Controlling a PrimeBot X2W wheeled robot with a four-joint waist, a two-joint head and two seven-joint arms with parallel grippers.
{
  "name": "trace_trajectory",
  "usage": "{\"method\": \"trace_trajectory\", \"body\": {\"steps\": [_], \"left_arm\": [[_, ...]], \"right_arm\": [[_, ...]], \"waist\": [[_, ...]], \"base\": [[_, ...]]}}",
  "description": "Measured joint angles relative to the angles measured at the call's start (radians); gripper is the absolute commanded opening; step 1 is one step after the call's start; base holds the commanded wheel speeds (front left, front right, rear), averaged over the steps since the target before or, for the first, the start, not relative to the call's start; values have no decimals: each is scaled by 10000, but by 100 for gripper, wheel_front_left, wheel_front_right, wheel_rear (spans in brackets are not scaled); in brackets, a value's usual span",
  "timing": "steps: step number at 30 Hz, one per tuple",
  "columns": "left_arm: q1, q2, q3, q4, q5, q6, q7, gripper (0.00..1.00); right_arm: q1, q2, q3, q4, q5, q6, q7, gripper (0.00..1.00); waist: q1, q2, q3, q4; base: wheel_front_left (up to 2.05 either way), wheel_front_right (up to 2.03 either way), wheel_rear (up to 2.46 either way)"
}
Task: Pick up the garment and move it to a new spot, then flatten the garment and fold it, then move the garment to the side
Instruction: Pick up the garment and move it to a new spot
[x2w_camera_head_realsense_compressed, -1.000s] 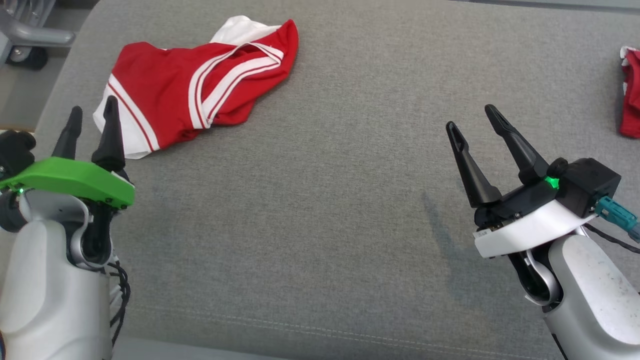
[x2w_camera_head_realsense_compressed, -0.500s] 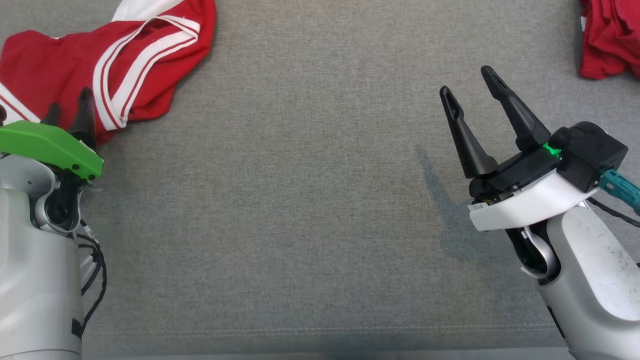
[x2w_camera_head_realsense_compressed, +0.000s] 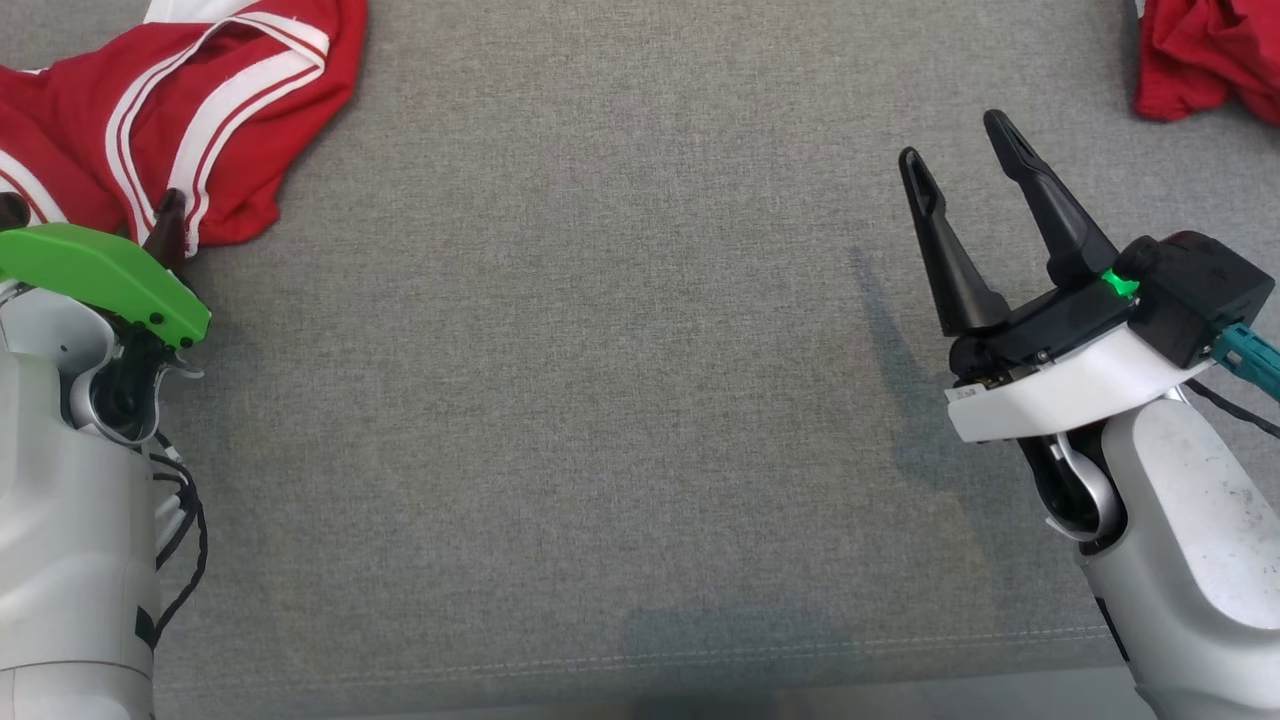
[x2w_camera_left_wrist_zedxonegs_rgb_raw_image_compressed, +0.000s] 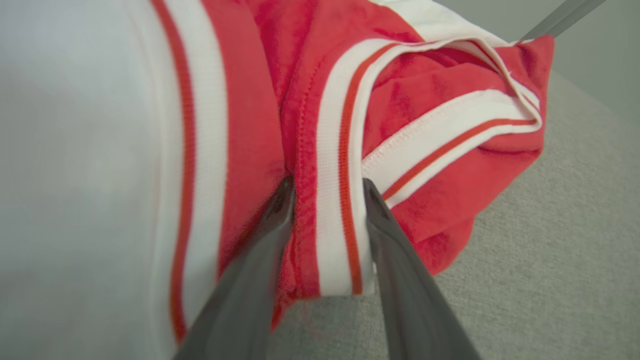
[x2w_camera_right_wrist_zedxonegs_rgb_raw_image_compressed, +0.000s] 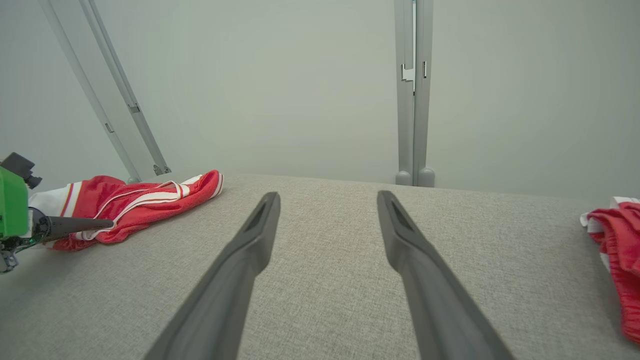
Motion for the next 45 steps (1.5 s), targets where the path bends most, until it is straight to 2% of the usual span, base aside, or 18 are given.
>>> {"method": "trace_trajectory", "body": {"steps": [3, 9, 19, 29, 34, 45], "left_arm": [[-87, 0, -65, 257, 17, -54, -182, 0], [-133, -29, -341, 531, 203, -136, -591, 0], [-133, -249, -1250, 201, 633, -230, -1964, 0], [107, -1099, -2895, -819, 573, -261, -2393, 0], [791, -1229, -3753, -1097, 276, -263, -2351, 0], [1784, -1360, -5196, -2092, -422, -263, -2591, 0]], "right_arm": [[-1, 19, -42, 127, -15, 2, 0, 100], [0, 67, -104, 255, -15, 4, 0, 100], [44, 351, -265, 629, -8, 8, 0, 100], [678, 575, -253, 949, 96, 36, 0, 100], [906, 648, -198, 1034, 104, 94, 0, 100], [1117, 681, -178, 1012, 190, 96, 0, 100]], "waist": [[0, 0, -77, 34], [0, 0, -353, 99], [0, 0, -1295, 181], [-2, 0, -2470, 51], [-1, 0, -2870, -307], [-2, 0, -3218, -1591]], "base": [[0, 0, 0], [0, 0, 0], [0, 0, 0], [0, 0, 0], [0, 0, 0], [0, 0, 0]]}}
